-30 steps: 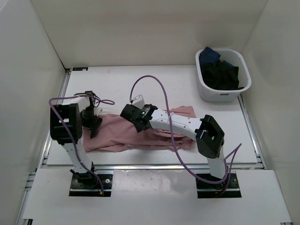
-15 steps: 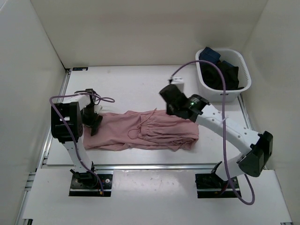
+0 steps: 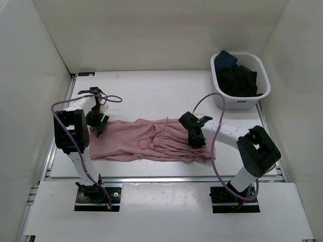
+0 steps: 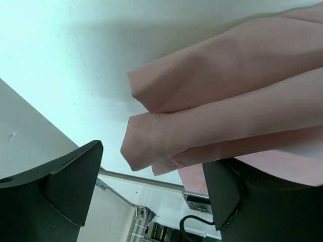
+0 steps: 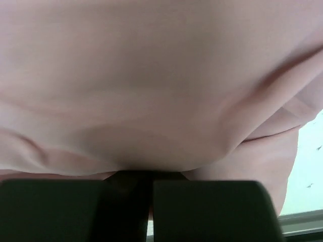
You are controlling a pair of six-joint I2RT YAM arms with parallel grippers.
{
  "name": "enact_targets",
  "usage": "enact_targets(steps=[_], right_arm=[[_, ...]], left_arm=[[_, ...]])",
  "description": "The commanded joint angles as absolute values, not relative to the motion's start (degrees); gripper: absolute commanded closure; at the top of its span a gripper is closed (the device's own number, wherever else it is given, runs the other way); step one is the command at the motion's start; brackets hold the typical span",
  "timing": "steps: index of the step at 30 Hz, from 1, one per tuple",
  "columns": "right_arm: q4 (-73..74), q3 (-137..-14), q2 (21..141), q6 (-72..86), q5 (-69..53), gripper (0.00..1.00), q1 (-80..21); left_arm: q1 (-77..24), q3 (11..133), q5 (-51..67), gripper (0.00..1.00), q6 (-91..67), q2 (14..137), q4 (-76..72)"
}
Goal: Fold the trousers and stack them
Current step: Fold the trousers
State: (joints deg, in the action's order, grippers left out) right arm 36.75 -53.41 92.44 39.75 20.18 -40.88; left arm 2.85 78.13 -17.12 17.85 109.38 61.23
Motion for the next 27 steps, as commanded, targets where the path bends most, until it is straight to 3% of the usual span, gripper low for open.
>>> enact_targets(steps=[1, 2, 4, 5, 6, 8, 11, 17, 24, 27], right_arm=[[37.25, -58.70, 91.42, 36.84, 22.14, 0.99, -41.13], [40.22, -60.10, 90.28, 36.83, 24.50, 0.96, -41.13], [43.23, -63.71, 85.01, 36.83, 27.67, 0.72, -41.13], [44.46, -64.42, 82.73, 36.83, 29.43, 0.53, -41.13], [45.26, -64.42, 80.27, 37.35, 30.92, 0.19, -41.13], [45.88, -63.73, 73.50, 36.57, 30.51, 0.03, -38.77], [42.38, -57.69, 68.12, 32.46, 19.58, 0.01, -27.91], [29.38, -47.39, 72.94, 26.11, -4.42, 0.01, -10.75], [18.12, -41.40, 84.19, 27.94, -18.18, 0.01, -6.15], [12.06, -37.89, 85.42, 29.53, -24.33, 0.21, -5.63]], left_arm=[[2.55, 78.40, -18.54, 0.10, 17.14, 106.96, 62.40], [2.55, 77.88, -18.54, 0.10, 17.14, 106.44, 62.40], [2.55, 77.35, -18.54, 0.10, 17.14, 106.44, 62.40], [2.55, 77.34, -18.54, 0.07, 17.14, 105.91, 62.40], [2.55, 76.56, -18.54, 0.07, 17.14, 105.91, 62.40], [2.55, 76.03, -18.54, 0.07, 16.62, 105.91, 61.88], [2.55, 75.50, -18.54, 0.07, 16.61, 105.91, 61.35], [2.55, 76.02, -18.54, 0.07, 16.61, 106.52, 61.35], [2.55, 74.36, -19.60, 0.06, 16.61, 105.29, 61.35], [2.55, 73.83, -19.60, 0.06, 16.61, 105.29, 60.83]])
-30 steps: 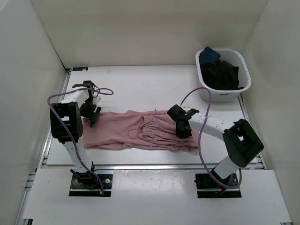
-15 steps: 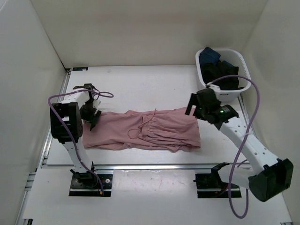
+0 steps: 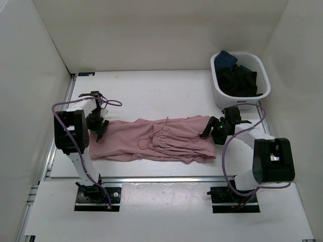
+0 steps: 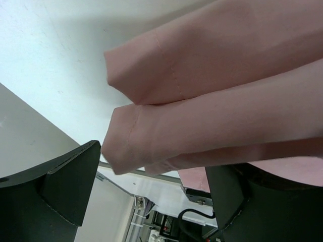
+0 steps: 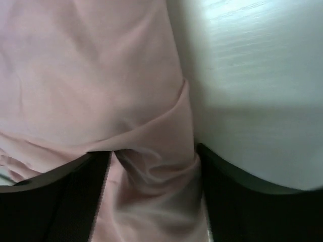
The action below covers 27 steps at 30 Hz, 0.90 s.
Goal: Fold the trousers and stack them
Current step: Fold the trousers
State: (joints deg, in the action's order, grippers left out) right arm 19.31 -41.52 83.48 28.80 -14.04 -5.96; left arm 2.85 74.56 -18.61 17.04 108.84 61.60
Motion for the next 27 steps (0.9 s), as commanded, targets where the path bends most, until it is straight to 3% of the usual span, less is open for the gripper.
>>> enact_targets(steps=[1, 3, 4, 6, 7, 11, 13, 18, 20, 27], right_arm=[[10.21, -37.27, 86.21, 30.14, -25.56, 0.31, -5.10], [10.20, -36.66, 87.36, 30.15, -28.28, 0.45, -3.44], [11.07, -36.65, 87.89, 30.15, -29.00, 0.70, -2.64], [13.52, -36.65, 88.42, 29.10, -29.00, 0.95, 0.59], [17.71, -37.61, 87.29, 28.31, -29.00, 1.00, 2.01], [36.25, -45.39, 80.00, 21.11, -22.70, 1.00, 11.05], [45.66, -51.73, 76.47, 16.62, -10.60, 1.00, 13.17], [65.81, -75.02, 76.28, 13.71, 5.78, 1.00, 11.44], [69.42, -85.31, 78.21, 15.81, 10.26, 1.00, 7.67], [79.35, -102.36, 93.83, 25.92, 18.10, 1.00, -24.93]], left_arm=[[2.55, 73.22, -19.60, 0.06, 16.61, 105.29, 60.82], [2.55, 73.21, -19.60, 0.06, 16.61, 105.29, 60.82], [2.55, 73.21, -19.60, 0.06, 16.61, 105.29, 60.82], [2.55, 73.21, -19.60, 0.06, 16.61, 105.29, 60.82], [2.55, 73.91, -19.60, 0.06, 16.61, 105.29, 60.82], [2.55, 77.60, -17.67, 0.06, 16.61, 105.29, 63.27], [2.03, 78.31, -16.44, 0.06, 16.08, 105.29, 63.90], [-3.68, 73.66, -18.64, 0.05, 13.19, 106.87, 62.06], [-7.44, 72.60, -15.57, 0.05, 13.18, 107.75, 61.35], [-18.61, 75.05, -0.36, 0.03, 13.80, 113.19, 60.12]])
